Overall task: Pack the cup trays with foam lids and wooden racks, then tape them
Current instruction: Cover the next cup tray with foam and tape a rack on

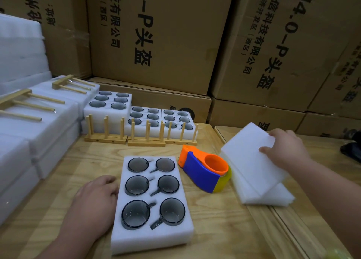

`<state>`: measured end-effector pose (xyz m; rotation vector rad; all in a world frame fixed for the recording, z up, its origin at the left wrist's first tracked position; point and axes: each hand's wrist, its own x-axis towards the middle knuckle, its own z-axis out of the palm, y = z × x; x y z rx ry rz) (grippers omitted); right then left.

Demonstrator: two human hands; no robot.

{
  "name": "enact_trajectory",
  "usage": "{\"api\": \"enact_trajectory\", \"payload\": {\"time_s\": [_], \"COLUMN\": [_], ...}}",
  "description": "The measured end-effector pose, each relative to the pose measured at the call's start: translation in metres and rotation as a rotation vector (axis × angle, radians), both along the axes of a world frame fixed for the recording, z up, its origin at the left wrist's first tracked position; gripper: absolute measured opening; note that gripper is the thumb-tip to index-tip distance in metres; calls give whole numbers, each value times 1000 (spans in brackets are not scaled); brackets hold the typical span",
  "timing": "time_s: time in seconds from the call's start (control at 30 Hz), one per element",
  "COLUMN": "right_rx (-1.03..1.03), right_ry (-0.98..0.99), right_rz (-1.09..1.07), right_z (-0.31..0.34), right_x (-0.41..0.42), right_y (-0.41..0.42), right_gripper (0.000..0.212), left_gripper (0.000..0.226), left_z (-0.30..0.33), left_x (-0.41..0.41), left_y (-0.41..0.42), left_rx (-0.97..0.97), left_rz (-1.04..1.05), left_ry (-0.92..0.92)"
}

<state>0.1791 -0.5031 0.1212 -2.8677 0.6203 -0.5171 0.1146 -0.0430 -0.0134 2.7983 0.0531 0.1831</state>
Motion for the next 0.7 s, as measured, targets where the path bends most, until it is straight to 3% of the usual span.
{"api": "enact_trajectory", "payload": {"time_s": [0.3,0.7], "right_rx": [-31,-169], "right_ry": [-96,-314], "right_rz": [105,439], "right_z": [33,89], "right_x": [3,-29], "right_y": [19,116], "right_gripper": [31,27], "left_gripper": [40,39], "left_z": [0,-3], "left_x": [1,0], "left_y": [0,0], "left_rx": [2,-29], "left_rz": [8,14], "left_ry": [12,3]}}
